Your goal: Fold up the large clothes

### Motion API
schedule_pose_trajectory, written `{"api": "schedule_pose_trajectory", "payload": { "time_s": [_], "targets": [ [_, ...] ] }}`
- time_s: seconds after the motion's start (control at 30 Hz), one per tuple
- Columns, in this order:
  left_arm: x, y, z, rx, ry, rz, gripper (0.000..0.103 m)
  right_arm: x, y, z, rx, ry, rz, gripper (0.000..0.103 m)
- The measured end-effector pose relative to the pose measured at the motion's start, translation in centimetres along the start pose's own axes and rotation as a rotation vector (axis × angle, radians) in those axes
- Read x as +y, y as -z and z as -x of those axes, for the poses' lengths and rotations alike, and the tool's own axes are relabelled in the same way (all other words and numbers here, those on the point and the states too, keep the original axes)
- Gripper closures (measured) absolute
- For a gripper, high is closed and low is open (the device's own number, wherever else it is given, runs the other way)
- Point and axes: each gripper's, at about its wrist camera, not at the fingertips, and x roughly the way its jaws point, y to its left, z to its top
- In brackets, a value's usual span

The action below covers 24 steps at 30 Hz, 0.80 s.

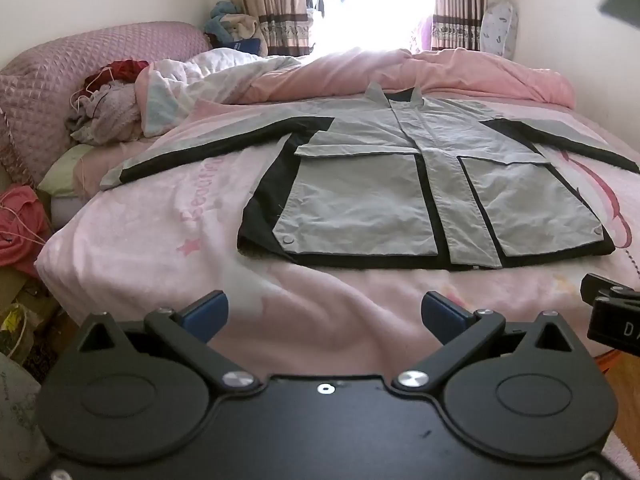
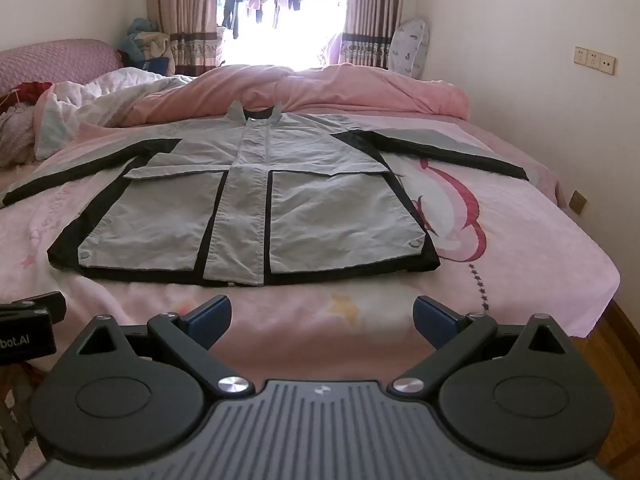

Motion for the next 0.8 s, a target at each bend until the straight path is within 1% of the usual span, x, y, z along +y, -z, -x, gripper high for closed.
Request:
{"api": "schedule_pose_trajectory", "payload": {
  "time_s": [0.8],
  "targets": [
    [0.22,-0.32,0.02,0.007,0.002,0.002,0.000,-0.18,0.03,-0.08,0.002,0.001,0.002,0.000]
  ]
}}
